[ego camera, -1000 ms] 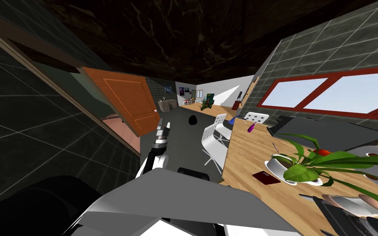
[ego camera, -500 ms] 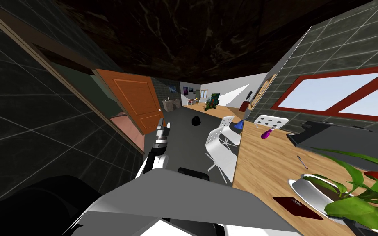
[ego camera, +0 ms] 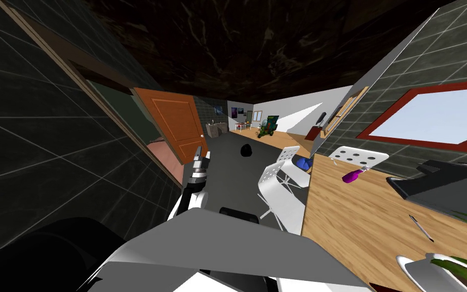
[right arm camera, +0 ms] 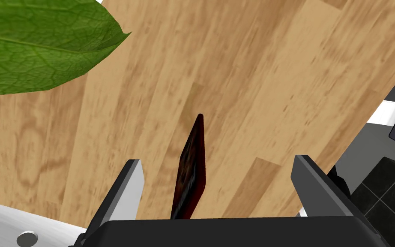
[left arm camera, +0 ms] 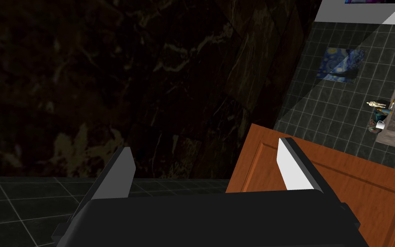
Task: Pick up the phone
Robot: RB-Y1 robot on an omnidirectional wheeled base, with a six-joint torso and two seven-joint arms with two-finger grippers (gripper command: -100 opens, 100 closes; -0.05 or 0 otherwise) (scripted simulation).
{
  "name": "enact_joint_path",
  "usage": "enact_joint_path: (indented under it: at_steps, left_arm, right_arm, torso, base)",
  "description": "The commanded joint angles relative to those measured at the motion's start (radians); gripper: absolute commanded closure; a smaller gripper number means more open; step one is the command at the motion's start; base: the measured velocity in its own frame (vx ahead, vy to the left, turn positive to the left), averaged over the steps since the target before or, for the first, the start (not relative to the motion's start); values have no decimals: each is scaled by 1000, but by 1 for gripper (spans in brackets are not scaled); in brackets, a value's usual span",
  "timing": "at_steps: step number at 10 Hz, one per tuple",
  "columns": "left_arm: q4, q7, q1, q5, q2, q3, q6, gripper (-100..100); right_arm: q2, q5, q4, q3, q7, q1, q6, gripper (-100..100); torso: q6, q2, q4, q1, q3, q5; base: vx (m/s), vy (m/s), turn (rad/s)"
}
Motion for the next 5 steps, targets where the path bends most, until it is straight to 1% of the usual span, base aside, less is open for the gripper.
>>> enact_joint_path:
  at_steps: [1, 2, 3, 4, 5]
  left_arm:
    - [0, 0, 0, 0, 0, 0, 0, 0]
    - [0, 0, 0, 0, 0, 0, 0, 0]
    - [0, 0, 0, 0, 0, 0, 0, 0]
    - [0, 0, 0, 0, 0, 0, 0, 0]
    - [0, 0, 0, 0, 0, 0, 0, 0]
  right_arm:
    - [-12, 0, -10, 24, -1, 34, 3, -100]
    - [-12, 0, -10, 24, -1, 34, 3, -100]
    - [-14, -2, -10, 32, 1, 45, 3, -100]
    - [-10, 0, -3, 28, 6, 35, -1, -100]
    - [-12, -1, -5, 29, 3, 37, 0, 0]
  torso:
    - [0, 0, 0, 0, 0, 0]
    - [1, 0, 0, 0, 0, 0]
    - [1, 2, 0, 0, 1, 0]
    - [1, 3, 1, 0, 2, 0]
    - [1, 5, 1, -1, 3, 0]
  base:
    - [91, 14, 197]
    - [66, 6, 39]
    - [45, 4, 50]
    - [19, 0, 15]
    - [0, 0, 0]
